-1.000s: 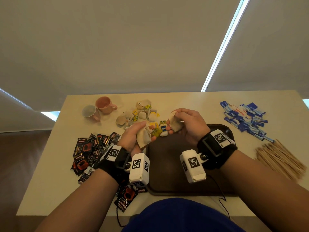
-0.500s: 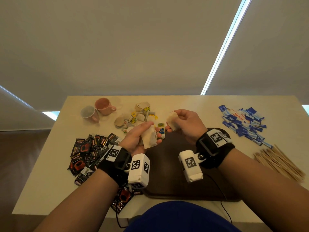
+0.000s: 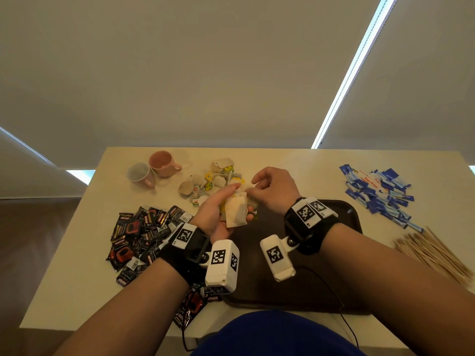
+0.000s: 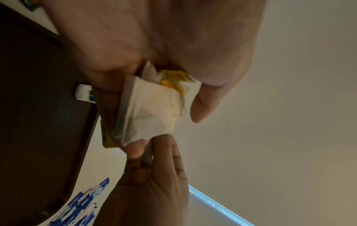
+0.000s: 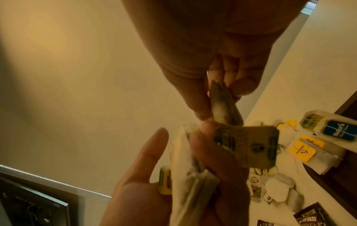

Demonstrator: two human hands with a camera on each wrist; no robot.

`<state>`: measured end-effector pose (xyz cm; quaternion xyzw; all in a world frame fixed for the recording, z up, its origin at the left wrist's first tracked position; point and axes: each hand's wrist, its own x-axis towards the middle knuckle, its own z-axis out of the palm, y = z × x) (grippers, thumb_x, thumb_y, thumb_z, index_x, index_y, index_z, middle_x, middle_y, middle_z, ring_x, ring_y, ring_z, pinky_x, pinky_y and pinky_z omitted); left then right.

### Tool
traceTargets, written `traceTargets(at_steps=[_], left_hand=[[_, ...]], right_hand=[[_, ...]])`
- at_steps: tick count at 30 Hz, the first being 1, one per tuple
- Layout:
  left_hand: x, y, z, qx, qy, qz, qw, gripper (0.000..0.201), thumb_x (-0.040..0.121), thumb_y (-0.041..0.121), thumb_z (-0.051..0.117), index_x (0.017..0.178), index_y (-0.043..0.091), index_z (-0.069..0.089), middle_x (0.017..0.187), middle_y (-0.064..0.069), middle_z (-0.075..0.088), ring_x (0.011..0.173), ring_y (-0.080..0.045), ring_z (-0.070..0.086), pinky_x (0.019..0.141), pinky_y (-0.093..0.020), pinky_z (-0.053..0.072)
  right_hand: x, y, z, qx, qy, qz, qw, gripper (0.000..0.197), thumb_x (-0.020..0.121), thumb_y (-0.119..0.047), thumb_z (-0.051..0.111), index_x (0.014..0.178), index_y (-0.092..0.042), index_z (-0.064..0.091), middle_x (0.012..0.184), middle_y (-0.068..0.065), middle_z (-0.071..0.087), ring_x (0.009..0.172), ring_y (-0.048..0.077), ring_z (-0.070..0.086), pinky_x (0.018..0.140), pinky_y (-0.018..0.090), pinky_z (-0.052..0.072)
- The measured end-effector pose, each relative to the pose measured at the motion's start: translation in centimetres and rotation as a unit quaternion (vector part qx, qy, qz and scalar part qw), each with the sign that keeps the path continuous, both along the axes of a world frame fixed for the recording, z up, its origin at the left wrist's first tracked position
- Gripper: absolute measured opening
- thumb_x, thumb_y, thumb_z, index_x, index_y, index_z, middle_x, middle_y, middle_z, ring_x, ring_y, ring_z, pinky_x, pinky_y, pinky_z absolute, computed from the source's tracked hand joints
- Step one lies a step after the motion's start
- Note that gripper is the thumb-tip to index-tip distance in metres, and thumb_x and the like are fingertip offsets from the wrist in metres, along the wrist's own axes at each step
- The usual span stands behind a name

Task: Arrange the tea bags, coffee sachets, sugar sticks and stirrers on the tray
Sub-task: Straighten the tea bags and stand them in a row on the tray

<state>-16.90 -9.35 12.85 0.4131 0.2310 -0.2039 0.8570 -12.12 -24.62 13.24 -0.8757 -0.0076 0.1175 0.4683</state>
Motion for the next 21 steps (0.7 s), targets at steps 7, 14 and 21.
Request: traceTargets(at_steps=[7,14,21], left_hand=[[1.0,0.5,-1.4,0.1,0.039,0.019,0.994,0.029,0.097,0.023,0.059,0.116,0.002,0.065,0.108,-0.025,0.068,0.093,-0.032,0.067,0.077,-0.043,0.06],[1.7,0.9,-1.8,0.179,0.052,0.005,0.982,0.019,0.099,0.028,0.058,0.091,0.012,0.066,0.079,-0.006,0.062,0.069,-0.02,0.057,0.064,-0.032,0.049],[1.5,1.7,-1.5,0.039,0.075,0.086,0.993,0.044,0.099,0.029,0.053,0.136,0.004,0.055,0.134,-0.022,0.06,0.12,-0.035,0.061,0.103,-0.05,0.048]], right_hand=[[-1.2,1.0,1.0,-0.07,-0.148,0.085,0.983,0.019,0.084,-0.034,0.074,0.085,-0.024,0.058,0.085,-0.011,0.053,0.072,0.0,0.048,0.065,0.012,0.034],[-2.2,3.2,0.9,-0.159,-0.071,0.22,0.96,0.04,0.076,-0.042,0.08,0.098,-0.018,0.058,0.098,-0.002,0.052,0.086,0.013,0.048,0.075,0.024,0.038],[-1.8,2.5,1.5,-0.092,-0.033,0.201,0.975,0.025,0.086,-0.026,0.072,0.108,-0.015,0.067,0.09,-0.008,0.061,0.074,0.006,0.056,0.064,0.009,0.041]])
